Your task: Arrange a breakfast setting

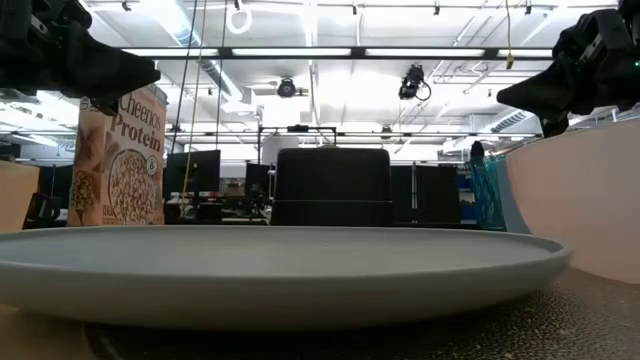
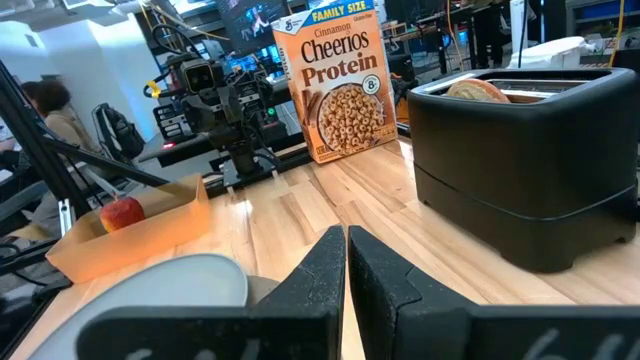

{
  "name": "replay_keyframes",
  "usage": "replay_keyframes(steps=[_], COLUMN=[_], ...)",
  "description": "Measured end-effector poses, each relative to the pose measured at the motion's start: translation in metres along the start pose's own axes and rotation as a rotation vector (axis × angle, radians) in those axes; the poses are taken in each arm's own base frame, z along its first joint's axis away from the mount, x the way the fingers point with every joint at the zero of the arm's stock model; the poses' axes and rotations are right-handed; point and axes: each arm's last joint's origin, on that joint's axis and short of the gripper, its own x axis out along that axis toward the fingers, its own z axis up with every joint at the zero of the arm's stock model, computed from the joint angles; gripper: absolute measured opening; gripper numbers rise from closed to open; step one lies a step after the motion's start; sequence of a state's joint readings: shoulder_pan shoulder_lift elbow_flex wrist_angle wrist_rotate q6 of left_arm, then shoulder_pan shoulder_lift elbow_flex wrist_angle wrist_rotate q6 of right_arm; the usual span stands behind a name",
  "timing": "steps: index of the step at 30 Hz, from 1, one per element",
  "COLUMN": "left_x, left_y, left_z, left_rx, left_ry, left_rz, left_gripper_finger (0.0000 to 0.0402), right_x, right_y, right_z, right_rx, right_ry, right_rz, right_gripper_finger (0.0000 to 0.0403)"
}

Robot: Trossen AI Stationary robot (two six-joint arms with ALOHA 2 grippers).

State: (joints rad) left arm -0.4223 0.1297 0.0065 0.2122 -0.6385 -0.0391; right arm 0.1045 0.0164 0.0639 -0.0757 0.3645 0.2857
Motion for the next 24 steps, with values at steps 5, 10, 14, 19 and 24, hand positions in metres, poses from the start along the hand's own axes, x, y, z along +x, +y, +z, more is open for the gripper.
replay_keyframes(steps=[5,10,14,19,24], left_x=[0.000,0.000,0.000,-0.001,-0.002], left_y=[0.000,0.000,0.000,0.000,0.000], left_z=[0.000,0.000,0.003,0.018,0.019], left_rx=[0.000,0.000,0.036,0.125,0.138], left_ry=[0.000,0.000,-0.031,-0.156,-0.164], left_rz=[0.000,0.000,0.000,0.012,0.016], left_gripper_finger=[0.0107,0.0107,0.0107,0.0107,0.0107], right_x=[0.000,0.000,0.000,0.000,0.000], right_y=[0.000,0.000,0.000,0.000,0.000], right_z=[0.000,0.000,0.000,0.000,0.000], right_rx=[0.000,0.000,0.000,0.000,0.000], right_ry=[0.000,0.000,0.000,0.000,0.000], right_rz=[0.000,0.000,-0.001,0.000,0.000], right_gripper_finger=[0.0023,0.0023,0.0023,0.0023,0.0023])
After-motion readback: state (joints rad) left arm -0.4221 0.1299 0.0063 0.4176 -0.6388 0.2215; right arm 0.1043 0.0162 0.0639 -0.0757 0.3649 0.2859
